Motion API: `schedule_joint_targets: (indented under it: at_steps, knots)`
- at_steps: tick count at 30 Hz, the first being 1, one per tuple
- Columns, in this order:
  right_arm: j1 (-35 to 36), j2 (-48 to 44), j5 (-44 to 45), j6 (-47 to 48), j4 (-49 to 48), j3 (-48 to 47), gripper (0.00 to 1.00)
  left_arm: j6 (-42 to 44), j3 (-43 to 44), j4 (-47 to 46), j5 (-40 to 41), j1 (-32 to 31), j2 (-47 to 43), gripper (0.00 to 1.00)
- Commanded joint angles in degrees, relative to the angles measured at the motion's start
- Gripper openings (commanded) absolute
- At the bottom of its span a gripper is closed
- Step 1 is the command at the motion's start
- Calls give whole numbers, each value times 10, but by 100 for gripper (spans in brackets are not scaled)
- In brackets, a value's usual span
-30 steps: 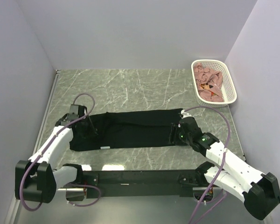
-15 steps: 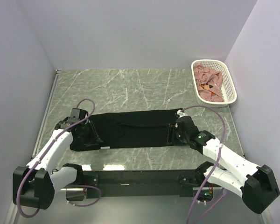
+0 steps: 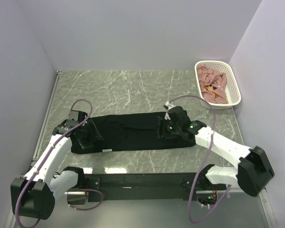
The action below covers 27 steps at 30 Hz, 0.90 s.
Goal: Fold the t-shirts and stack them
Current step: Fold the tshirt
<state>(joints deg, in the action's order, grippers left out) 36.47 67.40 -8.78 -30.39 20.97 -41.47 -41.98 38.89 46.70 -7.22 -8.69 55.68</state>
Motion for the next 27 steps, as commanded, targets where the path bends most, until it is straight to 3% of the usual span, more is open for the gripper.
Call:
schedule_joint_targets:
  at_steps: [1,10,15,21,24,27]
  knots:
    - [32,59,-57,4,-76,-56,61,-37,12,-59,21,5,15,62]
    - [77,269,-130,-43,-186,-173,52,-31,7,-122,-59,-2,72,44]
    - [97,373,-146,-56,-207,-231,51,-66,-65,-159,-76,-18,83,41]
    - [106,439,-156,-68,-229,-253,50,-135,-116,-166,-63,-26,51,27]
    - [108,455,-170,-71,-240,-255,43,-144,-111,-143,-36,-26,23,25]
    - [113,449,-181,-74,-243,-254,29,-145,-98,-122,-16,-26,7,24]
